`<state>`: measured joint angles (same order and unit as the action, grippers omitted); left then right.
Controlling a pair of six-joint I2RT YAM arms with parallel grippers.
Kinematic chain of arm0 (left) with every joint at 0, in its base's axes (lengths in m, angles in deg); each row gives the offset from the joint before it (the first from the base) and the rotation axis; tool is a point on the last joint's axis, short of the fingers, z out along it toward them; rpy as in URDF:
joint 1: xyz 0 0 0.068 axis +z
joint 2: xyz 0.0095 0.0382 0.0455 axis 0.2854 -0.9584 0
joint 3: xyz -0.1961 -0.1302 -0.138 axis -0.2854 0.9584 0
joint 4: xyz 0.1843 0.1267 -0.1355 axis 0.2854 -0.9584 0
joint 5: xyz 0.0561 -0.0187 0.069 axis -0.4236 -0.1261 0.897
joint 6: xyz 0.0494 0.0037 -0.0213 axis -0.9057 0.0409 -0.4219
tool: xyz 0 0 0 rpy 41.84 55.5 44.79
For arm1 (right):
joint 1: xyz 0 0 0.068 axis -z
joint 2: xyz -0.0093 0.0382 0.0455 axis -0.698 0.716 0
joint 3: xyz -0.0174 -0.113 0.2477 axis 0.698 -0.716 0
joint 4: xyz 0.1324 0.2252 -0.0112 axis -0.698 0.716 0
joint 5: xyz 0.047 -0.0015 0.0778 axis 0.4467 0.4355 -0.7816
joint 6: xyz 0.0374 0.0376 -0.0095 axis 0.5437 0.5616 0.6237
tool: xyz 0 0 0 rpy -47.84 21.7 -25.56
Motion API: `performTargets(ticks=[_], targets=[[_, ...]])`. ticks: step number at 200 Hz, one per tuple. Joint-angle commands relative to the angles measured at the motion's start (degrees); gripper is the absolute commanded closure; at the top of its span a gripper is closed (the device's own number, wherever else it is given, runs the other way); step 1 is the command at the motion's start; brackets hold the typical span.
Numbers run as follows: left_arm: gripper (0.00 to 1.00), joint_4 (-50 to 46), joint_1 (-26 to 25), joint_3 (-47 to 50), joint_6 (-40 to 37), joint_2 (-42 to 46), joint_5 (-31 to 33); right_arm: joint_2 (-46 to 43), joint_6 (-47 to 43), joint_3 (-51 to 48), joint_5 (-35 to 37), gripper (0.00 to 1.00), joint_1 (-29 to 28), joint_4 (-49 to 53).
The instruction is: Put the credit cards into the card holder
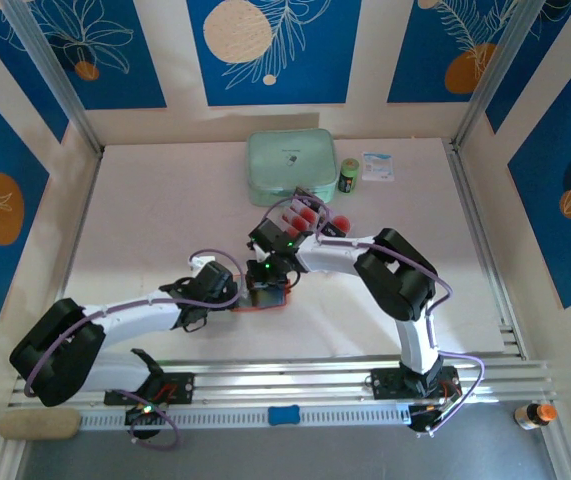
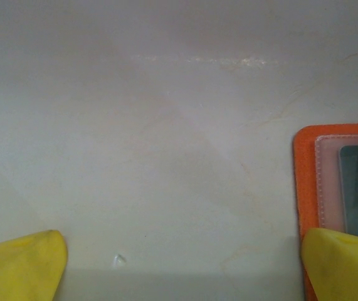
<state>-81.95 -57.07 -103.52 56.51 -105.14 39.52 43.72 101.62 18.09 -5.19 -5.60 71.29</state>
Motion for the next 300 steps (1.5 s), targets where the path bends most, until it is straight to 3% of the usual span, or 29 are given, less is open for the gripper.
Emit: performTargets(ticks=[1,33,44,77,92,138,190,223,243,300], targets=[[0.03,-0.7,0.6,-0.1,0.7,-0.8,-1.6,-1.7,-0.4,0.4,-2.0,1.00,-0.3,1.4],[0.03,-1.4,0.6,-0.8,0.8,0.1,-1.8,-9.1,-0.8,-2.9,0.9,1.00,0.6,2.6],[0.03,-1.6,0.6,-1.0,0.8,0.5,-1.9,-11.5,-1.0,-4.5,2.9,0.96,1.0,3.7],[0.03,-2.8,0.6,-2.1,0.6,1.6,-1.9,-17.3,-2.4,-8.4,10.9,0.61,1.4,8.2],[0.03,-3.3,0.6,-2.4,0.5,1.9,-1.8,-17.8,-3.3,-9.2,14.1,0.51,1.4,10.2],[0.03,-4.7,0.6,-3.2,0.5,2.3,-1.7,-14.6,-5.1,-9.0,19.7,0.48,1.0,12.4],[0.03,-5.9,0.6,-3.5,0.5,3.4,-1.4,-10.7,-6.3,-7.6,21.9,0.56,1.6,12.4],[0.03,-5.9,0.6,-4.0,0.0,3.4,-1.7,-11.3,-6.3,-9.0,22.5,0.86,1.9,12.5],[0.03,-5.3,0.6,-4.0,-0.2,3.3,-2.4,-12.6,-6.3,-10.3,22.9,0.98,2.1,12.5],[0.03,-3.2,0.6,-3.8,0.1,2.1,-4.3,-15.5,-6.8,-12.9,23.0,1.00,3.3,12.5]])
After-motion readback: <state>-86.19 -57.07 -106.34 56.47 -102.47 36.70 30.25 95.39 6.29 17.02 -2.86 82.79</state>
